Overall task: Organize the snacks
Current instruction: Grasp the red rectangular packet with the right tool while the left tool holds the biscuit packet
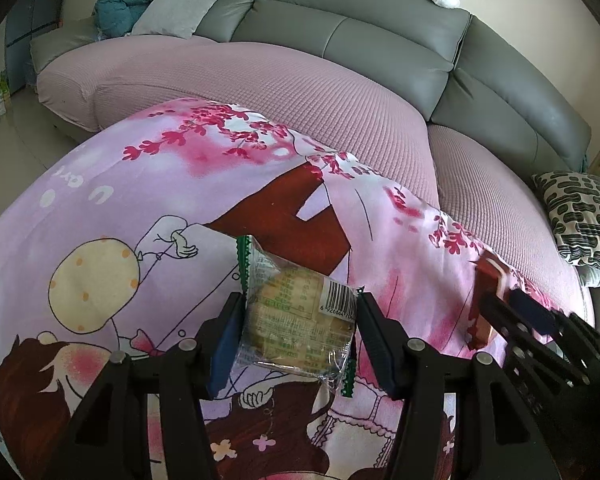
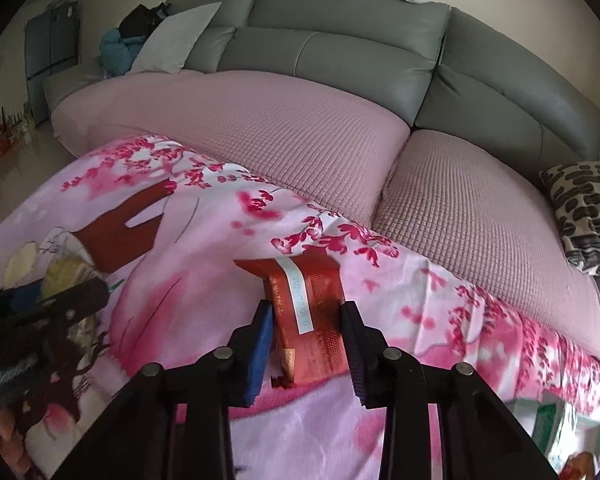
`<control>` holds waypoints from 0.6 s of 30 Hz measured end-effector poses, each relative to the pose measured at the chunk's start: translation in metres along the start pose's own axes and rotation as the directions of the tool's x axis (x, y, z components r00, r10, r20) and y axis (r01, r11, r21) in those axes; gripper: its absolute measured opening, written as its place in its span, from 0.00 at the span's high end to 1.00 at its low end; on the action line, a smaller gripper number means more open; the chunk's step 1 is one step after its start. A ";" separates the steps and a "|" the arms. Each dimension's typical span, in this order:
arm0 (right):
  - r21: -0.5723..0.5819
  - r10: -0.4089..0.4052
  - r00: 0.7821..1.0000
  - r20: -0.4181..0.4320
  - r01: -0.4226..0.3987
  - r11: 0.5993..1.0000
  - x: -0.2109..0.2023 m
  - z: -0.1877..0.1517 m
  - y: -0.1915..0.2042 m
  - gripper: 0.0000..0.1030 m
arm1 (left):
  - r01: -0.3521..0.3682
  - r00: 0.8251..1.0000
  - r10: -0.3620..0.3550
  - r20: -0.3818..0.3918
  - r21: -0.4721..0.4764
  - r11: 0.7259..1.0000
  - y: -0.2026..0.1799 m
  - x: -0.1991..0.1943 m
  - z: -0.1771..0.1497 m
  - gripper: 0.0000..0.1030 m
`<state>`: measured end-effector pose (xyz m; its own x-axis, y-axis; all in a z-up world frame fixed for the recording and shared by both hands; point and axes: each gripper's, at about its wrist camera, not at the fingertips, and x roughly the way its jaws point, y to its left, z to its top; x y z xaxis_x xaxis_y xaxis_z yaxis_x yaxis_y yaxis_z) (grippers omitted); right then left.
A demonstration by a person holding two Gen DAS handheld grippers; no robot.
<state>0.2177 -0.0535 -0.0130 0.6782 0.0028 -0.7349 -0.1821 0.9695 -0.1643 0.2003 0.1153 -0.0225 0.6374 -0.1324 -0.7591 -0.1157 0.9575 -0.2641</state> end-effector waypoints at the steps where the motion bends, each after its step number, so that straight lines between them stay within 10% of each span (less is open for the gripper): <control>1: 0.004 0.002 1.000 -0.001 -0.002 1.000 -0.003 -0.002 -0.001 0.66 | -0.001 1.000 0.001 -0.001 0.001 1.000 0.000 0.000 0.000 0.43; 6: 0.046 0.016 1.000 0.019 -0.017 0.999 -0.026 -0.016 -0.011 0.81 | -0.005 1.000 0.005 0.010 0.001 1.000 0.000 -0.005 0.000 0.43; 18: 0.116 0.077 0.996 0.043 -0.082 0.990 -0.015 -0.016 -0.020 0.75 | -0.008 1.000 0.008 -0.002 0.001 1.000 0.000 -0.002 0.000 0.43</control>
<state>0.2000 -0.0767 -0.0088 0.6920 0.0881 -0.7165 -0.1533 0.9878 -0.0266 0.1985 0.1157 -0.0212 0.6348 -0.1256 -0.7624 -0.1201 0.9587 -0.2579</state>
